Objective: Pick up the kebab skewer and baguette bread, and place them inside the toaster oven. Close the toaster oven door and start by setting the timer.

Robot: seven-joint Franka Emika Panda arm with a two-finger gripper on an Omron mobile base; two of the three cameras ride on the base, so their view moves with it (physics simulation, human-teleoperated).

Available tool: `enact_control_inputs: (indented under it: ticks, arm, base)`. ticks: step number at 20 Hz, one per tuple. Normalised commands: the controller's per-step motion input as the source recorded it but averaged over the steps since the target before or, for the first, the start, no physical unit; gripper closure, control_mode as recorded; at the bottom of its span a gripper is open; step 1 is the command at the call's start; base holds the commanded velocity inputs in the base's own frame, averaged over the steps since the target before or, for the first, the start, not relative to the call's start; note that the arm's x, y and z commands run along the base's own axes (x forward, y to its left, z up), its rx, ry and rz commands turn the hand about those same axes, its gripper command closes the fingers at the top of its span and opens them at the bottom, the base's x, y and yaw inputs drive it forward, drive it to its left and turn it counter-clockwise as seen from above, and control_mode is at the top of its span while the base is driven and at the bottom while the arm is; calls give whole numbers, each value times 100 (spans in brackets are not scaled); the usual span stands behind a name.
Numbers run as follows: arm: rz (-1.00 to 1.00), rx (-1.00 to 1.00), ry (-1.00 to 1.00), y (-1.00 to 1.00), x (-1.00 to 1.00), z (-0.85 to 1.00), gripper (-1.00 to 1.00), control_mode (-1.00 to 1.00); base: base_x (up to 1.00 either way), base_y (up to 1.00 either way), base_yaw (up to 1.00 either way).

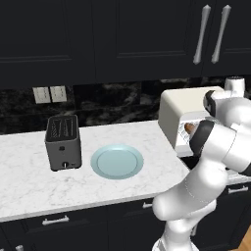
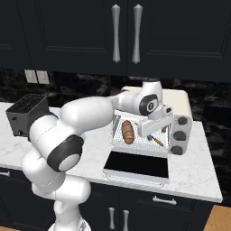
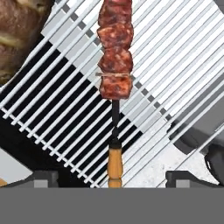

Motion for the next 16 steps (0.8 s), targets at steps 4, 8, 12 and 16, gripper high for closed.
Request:
enact_control_inputs:
  ticks: [4,8,12,16]
  arm:
    - [-12,4,0,-3,-83,13,-100,-100]
    - [-35,6,6,0,-89,-7,-100,-100]
    - [-48,7,8,0,-38,-32,-100,-100]
    - [-50,11,9,0,-10,-49,-100,-100]
  base:
    - [0,0,0]
    - [0,0,0]
    - [0,0,0]
    - [0,0,0]
